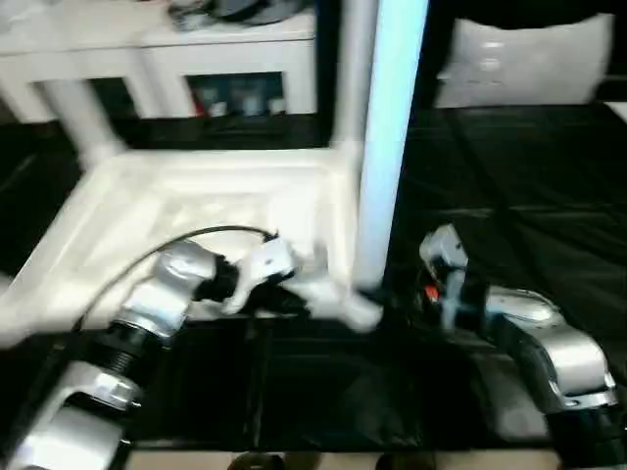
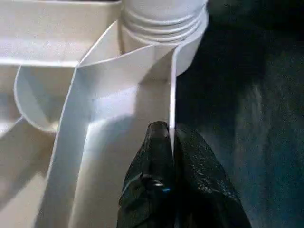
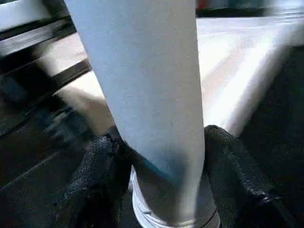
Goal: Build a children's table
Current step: Rotate leg to tighten
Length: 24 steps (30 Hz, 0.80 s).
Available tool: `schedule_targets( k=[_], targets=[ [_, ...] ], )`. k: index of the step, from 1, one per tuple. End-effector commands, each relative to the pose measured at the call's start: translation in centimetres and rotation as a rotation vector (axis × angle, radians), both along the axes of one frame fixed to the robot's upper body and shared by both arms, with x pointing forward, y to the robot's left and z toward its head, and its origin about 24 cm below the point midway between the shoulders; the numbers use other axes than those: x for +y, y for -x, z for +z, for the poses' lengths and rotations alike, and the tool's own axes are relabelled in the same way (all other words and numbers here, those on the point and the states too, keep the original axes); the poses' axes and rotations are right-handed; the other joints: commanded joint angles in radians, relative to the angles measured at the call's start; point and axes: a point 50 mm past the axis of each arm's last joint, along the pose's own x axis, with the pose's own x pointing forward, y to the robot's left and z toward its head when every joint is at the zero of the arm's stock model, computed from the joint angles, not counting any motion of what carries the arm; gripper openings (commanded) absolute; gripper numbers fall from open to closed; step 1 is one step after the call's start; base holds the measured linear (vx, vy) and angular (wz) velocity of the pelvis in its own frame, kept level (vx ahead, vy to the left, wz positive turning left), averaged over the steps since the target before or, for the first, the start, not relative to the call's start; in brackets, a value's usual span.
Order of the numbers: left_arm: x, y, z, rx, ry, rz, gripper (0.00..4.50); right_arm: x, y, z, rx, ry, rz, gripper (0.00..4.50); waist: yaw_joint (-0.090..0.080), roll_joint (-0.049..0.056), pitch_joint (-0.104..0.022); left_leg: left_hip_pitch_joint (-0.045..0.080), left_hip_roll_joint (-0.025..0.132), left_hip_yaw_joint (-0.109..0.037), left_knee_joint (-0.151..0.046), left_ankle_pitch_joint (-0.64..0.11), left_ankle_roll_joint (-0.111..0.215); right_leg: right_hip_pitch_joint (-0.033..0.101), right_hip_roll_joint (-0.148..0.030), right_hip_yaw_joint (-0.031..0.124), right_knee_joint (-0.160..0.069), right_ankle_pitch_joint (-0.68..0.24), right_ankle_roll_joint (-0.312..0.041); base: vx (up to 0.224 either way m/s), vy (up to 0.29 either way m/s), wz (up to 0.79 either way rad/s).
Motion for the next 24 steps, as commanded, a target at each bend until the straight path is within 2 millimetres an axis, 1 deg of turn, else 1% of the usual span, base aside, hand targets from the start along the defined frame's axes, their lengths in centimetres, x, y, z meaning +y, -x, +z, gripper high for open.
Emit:
schedule_targets(
  k=[1,3,4,5,6,7,8,9,10,11,13,14,15,16,17,18,19,20,21,23,24],
  targets=[
    [-3.6,0.3,1.6,-0.056,0.106,-0.042,0.0,3.6,0.4,-1.0,0.059,-0.027,0.061,2.04,0.002,-0.02,-0.064,0.017,0.048,-0.03,-0.08,-0.327,0.017,0.04,-0.068,0.042,-0.095,-0.532,-0.129,0.0,0.0,0.0],
    [-4.8,-0.1,1.9,-0.084,0.12,0.054,0.0,4.4,-0.4,-1.0,0.059,-0.042,-0.05,2.02,-0.001,-0.018,-0.063,0.017,0.047,-0.029,-0.079,-0.32,0.023,0.038,-0.067,0.041,-0.097,-0.543,-0.123,0.0,0.0,0.0],
    [-5.3,-0.3,2.0,-0.096,0.125,0.096,0.0,4.8,-0.7,-1.0,0.056,-0.041,-0.091,2.01,-0.002,-0.016,-0.063,0.017,0.046,-0.03,-0.079,-0.318,0.024,0.038,-0.066,0.039,-0.1,-0.546,-0.119,0.0,0.0,0.0],
    [-5.7,-0.5,2.1,-0.112,0.127,0.138,0.0,5.1,-1.0,-0.9,0.054,-0.039,-0.129,2.01,-0.004,-0.016,-0.063,0.017,0.047,-0.029,-0.079,-0.319,0.023,0.037,-0.064,0.039,-0.1,-0.545,-0.116,0.0,0.0,0.0],
    [-6.4,-0.7,2.3,-0.139,0.125,0.198,0.0,5.6,-1.5,-0.8,0.048,-0.038,-0.204,2.01,-0.007,-0.016,-0.065,0.018,0.047,-0.03,-0.079,-0.323,0.02,0.036,-0.063,0.038,-0.101,-0.542,-0.113,0.0,0.0,0.0],
    [-6.7,-0.8,2.5,-0.153,0.122,0.226,0.0,5.8,-1.7,-0.8,0.046,-0.038,-0.243,2.01,-0.01,-0.014,-0.065,0.021,0.047,-0.032,-0.08,-0.333,0.013,0.034,-0.062,0.037,-0.1,-0.537,-0.116,0.0,0.0,0.0],
    [-6.8,-0.8,2.5,-0.155,0.122,0.227,0.0,5.8,-1.7,-0.7,0.046,-0.039,-0.249,2.01,-0.011,-0.015,-0.065,0.02,0.048,-0.032,-0.081,-0.336,0.015,0.034,-0.062,0.037,-0.102,-0.535,-0.114,0.0,0.0,0.0],
    [-7.0,-0.7,2.5,-0.164,0.118,0.237,0.0,6.0,-1.9,-0.7,0.048,-0.043,-0.28,2.01,-0.012,-0.016,-0.067,0.016,0.048,-0.033,-0.082,-0.331,0.019,0.038,-0.063,0.039,-0.099,-0.511,-0.112,0.0,0.0,0.0],
    [-7.3,-0.5,2.6,-0.176,0.108,0.239,0.0,6.1,-2.0,-0.7,0.044,-0.044,-0.332,2.01,-0.014,-0.013,-0.07,0.012,0.051,-0.034,-0.085,-0.317,0.021,0.04,-0.062,0.041,-0.093,-0.467,-0.121,0.0,0.0,0.0],
    [-7.3,-0.5,2.6,-0.181,0.103,0.234,0.0,6.1,-2.1,-0.6,0.038,-0.043,-0.351,2.01,-0.014,-0.013,-0.071,0.011,0.051,-0.034,-0.085,-0.311,0.024,0.039,-0.061,0.043,-0.092,-0.445,-0.125,0.0,0.0,0.0],
    [-7.4,-0.3,2.5,-0.187,0.092,0.221,0.0,6.1,-2.1,-0.4,0.016,-0.058,-0.357,2.01,-0.016,-0.015,-0.076,0.005,0.049,-0.029,-0.081,-0.273,0.04,0.046,-0.062,0.047,-0.081,-0.357,-0.153,0.0,0.0,0.0],
    [-7.2,-0.3,2.4,-0.183,0.085,0.216,0.0,6.0,-2.1,-0.4,0.003,-0.062,-0.363,2.01,-0.014,-0.012,-0.078,0.006,0.049,-0.028,-0.079,-0.261,0.046,0.046,-0.063,0.048,-0.079,-0.339,-0.16,0.0,0.0,0.0],
    [-7.0,-0.2,2.3,-0.181,0.076,0.208,0.0,5.8,-2.0,-0.3,-0.011,-0.068,-0.367,2.57,-0.014,-0.008,-0.077,0.005,0.048,-0.026,-0.077,-0.242,0.055,0.047,-0.063,0.048,-0.077,-0.31,-0.173,0.0,0.0,0.0],
    [-6.9,-0.2,2.2,-0.181,0.074,0.206,0.0,5.8,-2.0,-0.2,-0.014,-0.07,-0.368,2.71,-0.014,-0.012,-0.079,0.003,0.047,-0.024,-0.076,-0.222,0.064,0.049,-0.062,0.048,-0.075,-0.288,-0.182,0.0,0.0,0.0],
    [-6.7,-0.2,2.1,-0.18,0.064,0.198,0.0,5.6,-1.9,-0.2,-0.023,-0.077,-0.371,2.73,-0.012,-0.012,-0.079,0.002,0.047,-0.025,-0.075,-0.213,0.068,0.052,-0.063,0.048,-0.074,-0.28,-0.184,0.0,0.0,0.0],
    [-5.7,-0.1,1.7,-0.173,0.041,0.173,0.0,4.8,-1.7,0.0,-0.045,-0.098,-0.364,2.8,-0.011,-0.009,-0.078,0.003,0.047,-0.025,-0.075,-0.211,0.074,0.051,-0.063,0.047,-0.075,-0.282,-0.184,0.0,0.0,0.0],
    [-5.7,-0.1,1.7,-0.172,0.039,0.171,0.0,4.7,-1.6,0.0,-0.047,-0.099,-0.363,2.93,-0.012,-0.009,-0.079,0.001,0.05,-0.026,-0.076,-0.206,0.078,0.053,-0.062,0.047,-0.071,-0.273,-0.185,0.0,0.0,0.0],
    [-5.0,0.0,1.5,-0.164,0.024,0.153,0.0,4.1,-1.4,0.1,-0.067,-0.103,-0.344,3.06,-0.012,0.0,-0.079,0.004,0.05,-0.027,-0.076,-0.204,0.077,0.052,-0.061,0.046,-0.07,-0.267,-0.188,0.0,0.0,0.0],
    [-4.8,0.0,1.4,-0.16,0.017,0.144,0.0,3.8,-1.3,0.2,-0.078,-0.101,-0.334,3.14,-0.013,-0.005,-0.078,0.004,0.051,-0.026,-0.077,-0.213,0.078,0.054,-0.059,0.046,-0.072,-0.26,-0.19,0.0,0.0,0.0],
    [-3.8,0.1,1.1,-0.148,-0.009,0.107,0.0,2.7,-0.9,0.4,-0.109,-0.085,-0.272,3.26,-0.011,-0.002,-0.08,0.005,0.051,-0.028,-0.077,-0.218,0.078,0.056,-0.058,0.045,-0.068,-0.248,-0.194,0.0,0.0,0.0],
    [-3.6,0.1,1.0,-0.144,-0.017,0.097,0.0,2.4,-0.8,0.4,-0.116,-0.079,-0.254,3.26,-0.011,-0.003,-0.078,0.005,0.052,-0.027,-0.077,-0.228,0.08,0.056,-0.059,0.045,-0.069,-0.251,-0.199,0.0,0.0,0.0]
  ],
)
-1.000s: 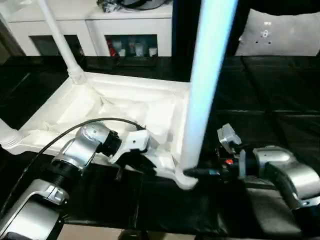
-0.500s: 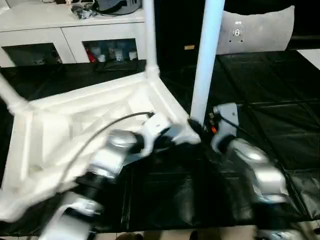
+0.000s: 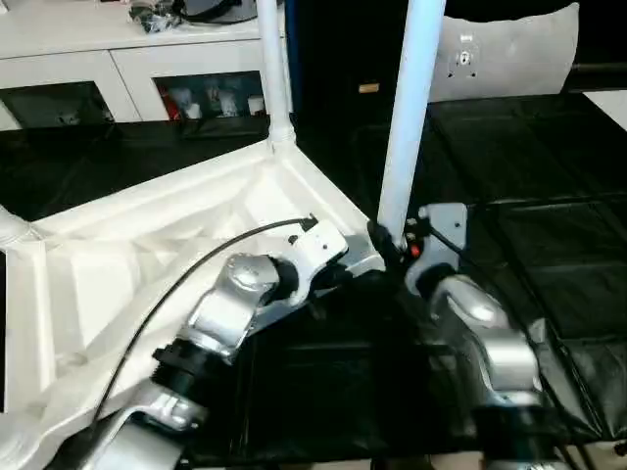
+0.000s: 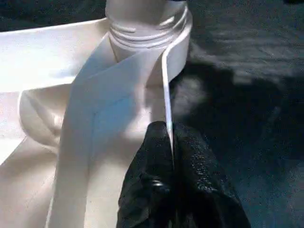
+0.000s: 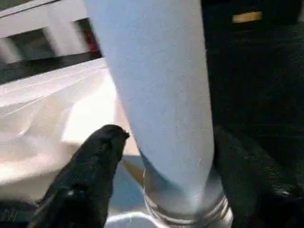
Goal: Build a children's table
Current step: Rotate leg to tighten
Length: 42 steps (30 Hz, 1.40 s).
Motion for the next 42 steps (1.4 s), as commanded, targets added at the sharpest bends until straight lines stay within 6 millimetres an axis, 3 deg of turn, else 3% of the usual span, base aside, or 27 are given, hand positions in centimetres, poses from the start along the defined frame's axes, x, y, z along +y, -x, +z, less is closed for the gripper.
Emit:
schedule_targets(
  k=[1,2,8,16,21,24,25,28,42],
  targets=[
    [0.0,0.4,0.3,-0.012,-0.006,-0.087,0.0,0.5,0.5,0.5,-0.039,-0.001,0.125,3.43,0.009,-0.006,-0.075,0.011,0.052,-0.025,-0.069,-0.236,0.076,0.06,-0.061,0.048,-0.07,-0.268,-0.196,0.0,0.0,0.0],
    [0.3,0.3,0.3,-0.008,-0.011,-0.092,0.0,0.1,0.7,0.6,-0.043,0.013,0.148,3.55,0.009,-0.003,-0.076,0.011,0.051,-0.024,-0.068,-0.237,0.075,0.059,-0.062,0.049,-0.069,-0.273,-0.197,0.0,0.0,0.0],
    [2.0,0.7,0.2,0.021,-0.041,-0.244,0.0,-2.6,1.3,1.3,-0.057,0.094,0.347,4.02,0.03,-0.004,-0.076,0.02,0.056,-0.024,-0.069,-0.27,0.066,0.055,-0.063,0.051,-0.075,-0.329,-0.184,0.0,0.0,0.0],
    [4.2,1.2,0.5,0.074,-0.082,-0.489,0.0,-4.5,2.5,2.4,-0.027,0.193,0.746,4.02,0.053,-0.012,-0.078,0.017,0.058,-0.02,-0.064,-0.234,0.087,0.057,-0.066,0.051,-0.066,-0.296,-0.21,0.0,0.0,0.0],
    [4.7,1.4,0.6,0.095,-0.101,-0.585,0.0,-4.7,2.8,2.3,0.016,0.207,0.867,4.02,0.067,-0.014,-0.08,0.017,0.06,-0.02,-0.062,-0.221,0.094,0.057,-0.065,0.049,-0.062,-0.298,-0.218,0.0,0.0,0.0],
    [4.8,1.6,0.6,0.114,-0.113,-0.651,0.0,-4.7,2.6,2.2,0.035,0.207,0.927,3.85,0.074,-0.016,-0.078,0.018,0.062,-0.018,-0.062,-0.23,0.088,0.054,-0.068,0.051,-0.062,-0.32,-0.217,0.0,0.0,0.0],
    [4.7,1.7,0.6,0.122,-0.125,-0.686,0.0,-4.5,2.6,2.2,0.052,0.199,0.963,3.72,0.082,-0.015,-0.078,0.024,0.065,-0.018,-0.062,-0.232,0.082,0.049,-0.067,0.052,-0.062,-0.321,-0.22,0.0,0.0,0.0],
    [4.5,1.7,0.6,0.124,-0.133,-0.711,0.0,-4.3,2.6,2.1,0.07,0.198,1.001,3.48,0.089,-0.016,-0.077,0.023,0.068,-0.019,-0.064,-0.232,0.077,0.05,-0.069,0.054,-0.06,-0.311,-0.223,0.0,0.0,0.0],
    [4.1,1.7,0.6,0.14,-0.158,-0.811,0.0,-3.1,2.6,1.8,0.144,0.136,1.132,2.32,0.097,-0.022,-0.075,0.021,0.067,-0.019,-0.064,-0.214,0.079,0.05,-0.069,0.054,-0.06,-0.315,-0.218,0.0,0.0,0.0]
  ],
)
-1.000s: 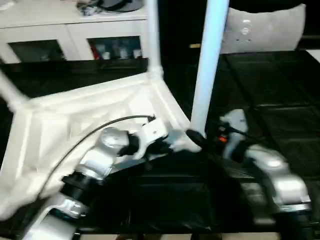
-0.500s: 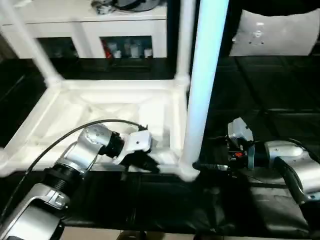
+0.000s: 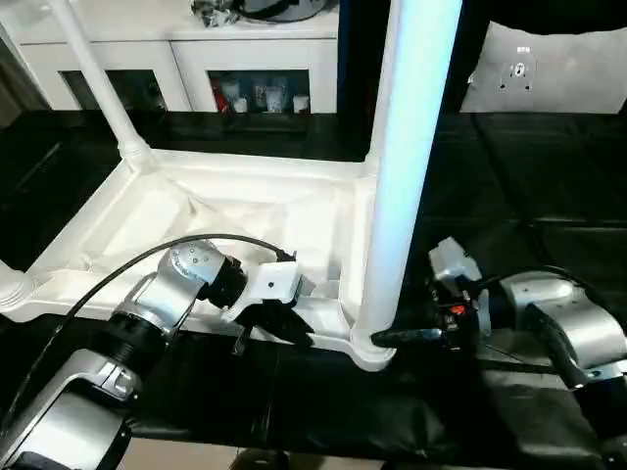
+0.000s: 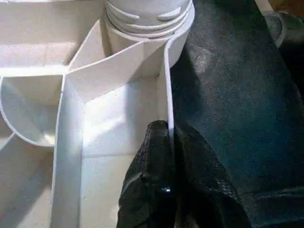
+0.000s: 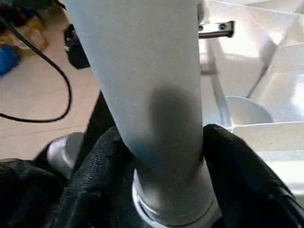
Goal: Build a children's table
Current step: Rotate leg to tighten
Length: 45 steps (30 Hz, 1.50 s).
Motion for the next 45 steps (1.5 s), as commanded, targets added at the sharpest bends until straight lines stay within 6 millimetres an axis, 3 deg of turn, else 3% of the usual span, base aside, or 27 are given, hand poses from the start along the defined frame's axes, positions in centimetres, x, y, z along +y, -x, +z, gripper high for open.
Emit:
schedule_targets(
  k=[1,5,6,11,17,20,21,23,24,27,28,29,31,33,38,40,41,42,43,45],
  targets=[
    [-1.0,0.3,0.5,-0.002,-0.025,-0.122,0.0,0.4,-0.1,0.4,0.017,-0.008,0.034,2.21,-0.008,-0.019,-0.074,0.021,0.066,-0.02,-0.073,-0.215,0.077,0.046,-0.069,0.054,-0.062,-0.317,-0.217,0.0,0.0,0.0],
    [-0.9,0.2,0.5,-0.002,-0.028,-0.121,0.0,0.6,0.1,0.2,0.042,-0.009,0.05,2.04,-0.009,-0.019,-0.073,0.022,0.066,-0.02,-0.074,-0.226,0.07,0.046,-0.07,0.054,-0.064,-0.332,-0.214,0.0,0.0,0.0],
    [-0.9,0.2,0.4,-0.001,-0.028,-0.118,0.0,0.7,0.2,0.2,0.05,-0.01,0.055,2.03,-0.008,-0.013,-0.071,0.022,0.065,-0.02,-0.074,-0.23,0.067,0.045,-0.07,0.055,-0.065,-0.335,-0.213,0.0,0.0,0.0],
    [-0.8,0.2,0.4,0.006,-0.003,-0.082,0.0,1.0,0.6,0.0,0.077,-0.033,0.045,2.0,-0.009,-0.013,-0.07,0.022,0.066,-0.021,-0.077,-0.243,0.061,0.047,-0.07,0.055,-0.067,-0.338,-0.211,0.0,0.0,0.0],
    [-0.6,-0.3,0.5,-0.023,0.07,0.145,0.0,1.6,0.6,-0.5,0.059,-0.092,-0.161,2.0,-0.015,-0.012,-0.064,0.025,0.066,-0.024,-0.084,-0.29,0.035,0.044,-0.07,0.053,-0.074,-0.404,-0.194,0.0,0.0,0.0],
    [-1.0,-0.6,0.4,-0.032,0.108,0.277,0.0,2.2,0.0,-1.1,0.021,-0.07,-0.323,2.0,-0.027,-0.011,-0.059,0.03,0.06,-0.027,-0.086,-0.338,0.014,0.04,-0.071,0.05,-0.085,-0.491,-0.163,0.0,0.0,0.0],
    [-1.1,-0.6,0.4,-0.032,0.112,0.287,0.0,2.3,-0.1,-1.2,0.017,-0.068,-0.339,2.0,-0.038,-0.007,-0.055,0.027,0.061,-0.029,-0.089,-0.359,0.002,0.039,-0.069,0.049,-0.086,-0.503,-0.156,0.0,0.0,0.0],
    [-2.1,-0.6,0.2,-0.031,0.148,0.379,0.0,3.1,-0.8,-1.6,-0.016,-0.053,-0.489,2.0,-0.055,-0.011,-0.052,0.025,0.056,-0.034,-0.09,-0.381,-0.013,0.039,-0.07,0.044,-0.091,-0.543,-0.138,0.0,0.0,0.0],
    [-2.3,-0.6,0.2,-0.031,0.154,0.395,0.0,3.2,-0.9,-1.6,-0.017,-0.058,-0.515,2.0,-0.069,-0.011,-0.051,0.023,0.051,-0.037,-0.09,-0.396,-0.011,0.042,-0.07,0.038,-0.098,-0.581,-0.116,0.0,0.0,0.0],
    [-3.5,-0.8,0.2,-0.035,0.182,0.478,0.0,4.3,-1.5,-1.5,-0.017,-0.079,-0.63,1.98,-0.097,-0.014,-0.052,0.021,0.047,-0.038,-0.086,-0.407,-0.001,0.04,-0.068,0.037,-0.105,-0.601,-0.099,0.0,0.0,0.0],
    [-4.2,-1.0,0.3,-0.046,0.195,0.527,0.0,4.9,-1.8,-1.4,-0.015,-0.093,-0.688,1.98,-0.106,-0.012,-0.048,0.023,0.044,-0.035,-0.084,-0.407,0.005,0.031,-0.065,0.037,-0.109,-0.612,-0.098,0.0,0.0,0.0],
    [-4.6,-1.2,0.3,-0.055,0.203,0.559,0.0,5.3,-2.0,-1.4,-0.013,-0.1,-0.725,1.98,-0.11,-0.012,-0.049,0.026,0.042,-0.036,-0.082,-0.411,0.005,0.029,-0.065,0.034,-0.112,-0.624,-0.095,0.0,0.0,0.0],
    [-5.1,-1.5,0.3,-0.064,0.212,0.6,0.0,5.8,-2.3,-1.3,-0.011,-0.105,-0.769,1.98,-0.118,-0.017,-0.051,0.021,0.04,-0.036,-0.081,-0.395,0.021,0.032,-0.064,0.033,-0.116,-0.631,-0.079,0.0,0.0,0.0],
    [-5.8,-1.9,0.5,-0.097,0.218,0.665,0.0,6.5,-2.7,-1.3,-0.016,-0.105,-0.845,1.98,-0.125,-0.012,-0.051,0.022,0.041,-0.035,-0.081,-0.393,0.018,0.026,-0.062,0.033,-0.115,-0.619,-0.086,0.0,0.0,0.0],
    [-7.7,-2.4,1.0,-0.153,0.226,0.779,0.0,7.9,-3.5,-1.2,-0.023,-0.101,-1.023,1.98,-0.131,-0.012,-0.057,0.017,0.044,-0.036,-0.085,-0.375,0.023,0.03,-0.062,0.037,-0.108,-0.553,-0.096,0.0,0.0,0.0],
    [-7.9,-2.4,1.1,-0.158,0.226,0.778,0.0,8.1,-3.4,-1.1,-0.025,-0.116,-1.019,1.98,-0.131,-0.011,-0.06,0.012,0.045,-0.036,-0.087,-0.356,0.028,0.034,-0.061,0.04,-0.103,-0.507,-0.107,0.0,0.0,0.0],
    [-7.9,-2.4,1.2,-0.167,0.224,0.77,0.0,8.2,-3.2,-0.9,-0.036,-0.134,-1.01,1.98,-0.13,-0.005,-0.065,0.013,0.046,-0.035,-0.086,-0.345,0.032,0.038,-0.063,0.042,-0.099,-0.476,-0.115,0.0,0.0,0.0],
    [-7.8,-2.3,1.3,-0.173,0.222,0.764,0.0,8.2,-3.0,-0.9,-0.044,-0.14,-1.003,2.54,-0.128,-0.008,-0.067,0.01,0.046,-0.033,-0.085,-0.326,0.039,0.041,-0.063,0.044,-0.097,-0.435,-0.125,0.0,0.0,0.0],
    [-7.6,-2.3,1.3,-0.173,0.218,0.756,0.0,8.0,-3.0,-0.9,-0.052,-0.14,-1.002,2.68,-0.127,-0.002,-0.068,0.01,0.046,-0.032,-0.085,-0.315,0.042,0.042,-0.063,0.044,-0.094,-0.414,-0.133,0.0,0.0,0.0],
    [-7.3,-2.3,1.2,-0.174,0.211,0.742,0.0,7.6,-2.9,-1.0,-0.053,-0.145,-0.999,2.73,-0.125,-0.005,-0.07,0.008,0.047,-0.029,-0.084,-0.294,0.05,0.045,-0.061,0.046,-0.09,-0.364,-0.154,0.0,0.0,0.0]
  ],
)
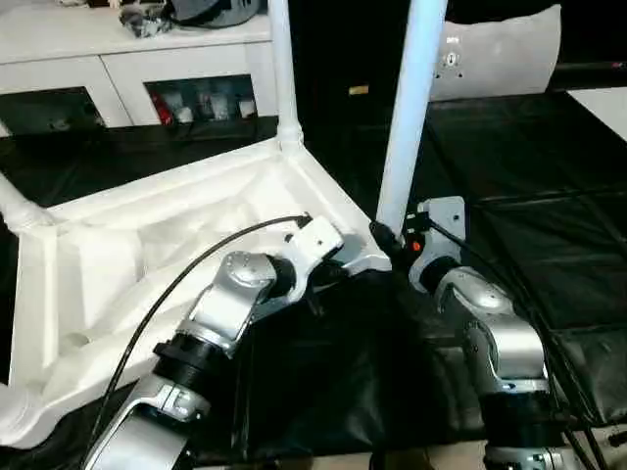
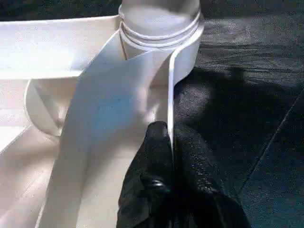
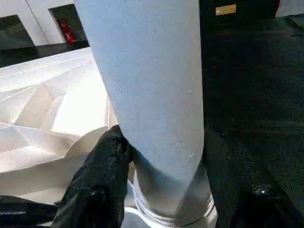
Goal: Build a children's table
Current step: Rotate leg to tighten
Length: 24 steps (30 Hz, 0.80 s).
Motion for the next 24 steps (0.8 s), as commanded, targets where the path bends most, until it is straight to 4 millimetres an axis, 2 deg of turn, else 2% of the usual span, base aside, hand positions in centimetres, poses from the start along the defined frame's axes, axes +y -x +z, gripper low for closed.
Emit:
schedule_targets(
  k=[1,5,6,7,10,11,12,13,14,16,17,18,20,23,24],
  targets=[
    [-0.7,-0.1,1.4,-0.067,0.025,-0.06,0.0,3.1,1.2,-0.2,0.008,-0.077,0.208,2.73,0.008,-0.008,-0.07,0.007,0.049,-0.028,-0.077,-0.277,0.059,0.051,-0.062,0.047,-0.077,-0.337,-0.172,0.0,0.0,0.0],
    [0.9,0.4,1.0,-0.055,0.002,-0.133,0.0,1.4,1.7,0.1,-0.027,-0.064,0.264,3.15,0.012,-0.007,-0.073,0.006,0.051,-0.026,-0.075,-0.252,0.072,0.056,-0.063,0.048,-0.072,-0.298,-0.186,0.0,0.0,0.0],
    [0.9,0.4,1.0,-0.055,0.002,-0.133,0.0,1.4,1.7,0.1,-0.027,-0.064,0.264,3.18,0.013,-0.01,-0.076,0.007,0.05,-0.026,-0.073,-0.248,0.074,0.057,-0.062,0.047,-0.07,-0.291,-0.187,0.0,0.0,0.0],
    [0.9,0.4,1.0,-0.055,0.002,-0.133,0.0,1.4,1.7,0.1,-0.027,-0.064,0.264,3.26,0.013,-0.007,-0.074,0.007,0.052,-0.025,-0.073,-0.24,0.077,0.056,-0.063,0.048,-0.068,-0.281,-0.2,0.0,0.0,0.0],
    [2.5,1.4,0.5,-0.026,-0.029,-0.292,0.0,-0.6,2.6,0.6,-0.06,-0.005,0.448,3.6,0.019,-0.009,-0.078,0.009,0.053,-0.024,-0.07,-0.241,0.081,0.06,-0.063,0.049,-0.066,-0.283,-0.2,0.0,0.0,0.0],
    [3.3,1.8,0.3,-0.008,-0.052,-0.357,0.0,-1.5,3.0,0.7,-0.059,0.017,0.518,3.64,0.022,-0.009,-0.078,0.009,0.055,-0.023,-0.069,-0.243,0.087,0.06,-0.064,0.051,-0.065,-0.282,-0.2,0.0,0.0,0.0],
    [3.3,1.8,0.3,-0.007,-0.053,-0.359,0.0,-1.5,3.0,0.7,-0.059,0.018,0.521,3.73,0.026,-0.009,-0.078,0.01,0.055,-0.025,-0.07,-0.24,0.089,0.062,-0.064,0.049,-0.065,-0.28,-0.2,0.0,0.0,0.0],
    [3.9,1.9,0.2,0.005,-0.08,-0.389,0.0,-2.1,3.1,0.8,-0.055,0.033,0.559,3.92,0.032,-0.005,-0.078,0.015,0.056,-0.022,-0.069,-0.254,0.088,0.055,-0.064,0.05,-0.067,-0.3,-0.204,0.0,0.0,0.0],
    [4.2,2.1,0.1,0.01,-0.094,-0.423,0.0,-2.4,3.2,0.8,-0.052,0.043,0.585,3.98,0.033,-0.007,-0.077,0.014,0.057,-0.022,-0.07,-0.259,0.084,0.055,-0.064,0.05,-0.067,-0.31,-0.203,0.0,0.0,0.0],
    [4.7,2.3,0.1,0.028,-0.104,-0.475,0.0,-3.1,3.3,0.9,-0.041,0.059,0.627,4.06,0.044,-0.005,-0.077,0.021,0.059,-0.021,-0.07,-0.269,0.072,0.051,-0.064,0.051,-0.069,-0.341,-0.2,0.0,0.0,0.0],
    [4.9,2.4,0.2,0.037,-0.104,-0.513,0.0,-3.6,3.4,0.9,-0.035,0.097,0.662,4.27,0.054,-0.012,-0.078,0.021,0.061,-0.022,-0.071,-0.264,0.069,0.052,-0.066,0.053,-0.067,-0.353,-0.198,0.0,0.0,0.0],
    [5.0,2.5,0.3,0.048,-0.101,-0.543,0.0,-4.0,3.6,0.9,-0.022,0.108,0.706,4.27,0.061,-0.009,-0.077,0.025,0.063,-0.02,-0.071,-0.265,0.061,0.047,-0.064,0.054,-0.067,-0.352,-0.197,0.0,0.0,0.0],
    [5.0,2.5,0.4,0.055,-0.098,-0.562,0.0,-4.2,3.7,1.0,-0.012,0.11,0.737,4.27,0.071,-0.01,-0.078,0.024,0.064,-0.02,-0.072,-0.266,0.056,0.051,-0.064,0.054,-0.061,-0.337,-0.202,0.0,0.0,0.0],
    [5.3,3.0,0.6,0.087,-0.114,-0.697,0.0,-4.7,4.8,1.4,0.04,0.105,0.949,4.27,0.083,-0.015,-0.08,0.022,0.064,-0.019,-0.069,-0.265,0.066,0.053,-0.066,0.055,-0.06,-0.331,-0.205,0.0,0.0,0.0],
    [5.3,3.0,0.6,0.088,-0.116,-0.707,0.0,-4.7,4.8,1.4,0.046,0.103,0.962,4.27,0.086,-0.015,-0.08,0.02,0.063,-0.017,-0.066,-0.257,0.072,0.054,-0.067,0.055,-0.06,-0.331,-0.205,0.0,0.0,0.0]
  ],
)
